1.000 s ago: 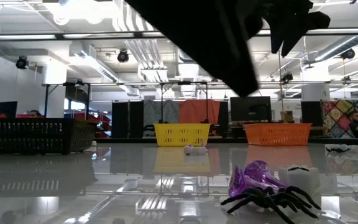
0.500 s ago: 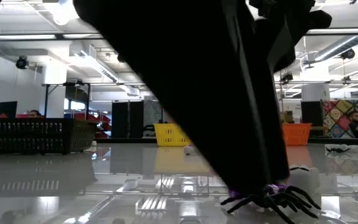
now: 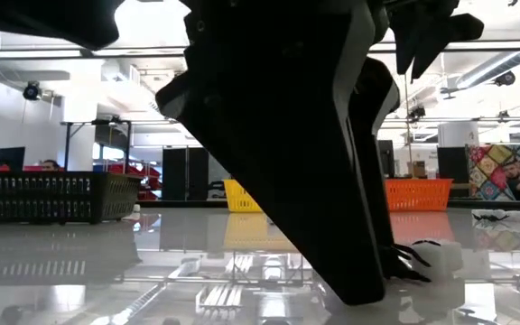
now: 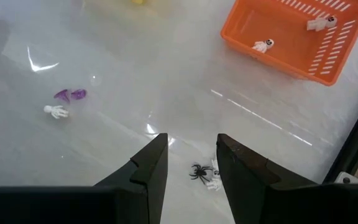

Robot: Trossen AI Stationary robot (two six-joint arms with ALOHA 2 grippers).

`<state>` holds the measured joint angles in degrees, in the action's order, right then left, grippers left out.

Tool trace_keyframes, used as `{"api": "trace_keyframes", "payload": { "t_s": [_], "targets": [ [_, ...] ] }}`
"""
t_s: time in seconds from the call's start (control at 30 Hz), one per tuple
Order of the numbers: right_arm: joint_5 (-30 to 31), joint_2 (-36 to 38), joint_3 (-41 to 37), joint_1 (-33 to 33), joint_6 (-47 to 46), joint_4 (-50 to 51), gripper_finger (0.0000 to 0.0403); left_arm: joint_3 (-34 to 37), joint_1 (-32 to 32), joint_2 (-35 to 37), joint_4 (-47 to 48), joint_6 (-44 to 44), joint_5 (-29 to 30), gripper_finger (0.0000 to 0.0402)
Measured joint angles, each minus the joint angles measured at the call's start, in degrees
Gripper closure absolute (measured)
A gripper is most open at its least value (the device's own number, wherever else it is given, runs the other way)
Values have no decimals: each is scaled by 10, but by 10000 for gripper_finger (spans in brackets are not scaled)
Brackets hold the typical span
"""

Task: Sort Halloween decoration
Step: Put the black spider toy into the yellow basket

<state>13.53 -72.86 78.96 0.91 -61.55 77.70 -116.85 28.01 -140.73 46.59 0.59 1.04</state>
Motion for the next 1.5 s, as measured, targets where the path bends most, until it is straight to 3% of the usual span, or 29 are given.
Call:
{"api": "trace_keyframes", "payload": {
  "t_s": [0.2,0.47,0.97,1.13,1.5],
  "targets": [
    [0,0,0,0,0,0,275,3,-1,1,1,-11,0,323],
    [0,0,0,0,2,0,275,-48,-4,-6,36,18,0,396],
    [0,0,0,1,-3,2,275,-163,-27,-2,245,78,0,401],
    [2,0,0,15,-17,3,275,-156,-45,-1,317,95,13,401],
    [49,1,0,35,-69,84,275,-105,-96,45,360,144,13,401]
  ]
}}
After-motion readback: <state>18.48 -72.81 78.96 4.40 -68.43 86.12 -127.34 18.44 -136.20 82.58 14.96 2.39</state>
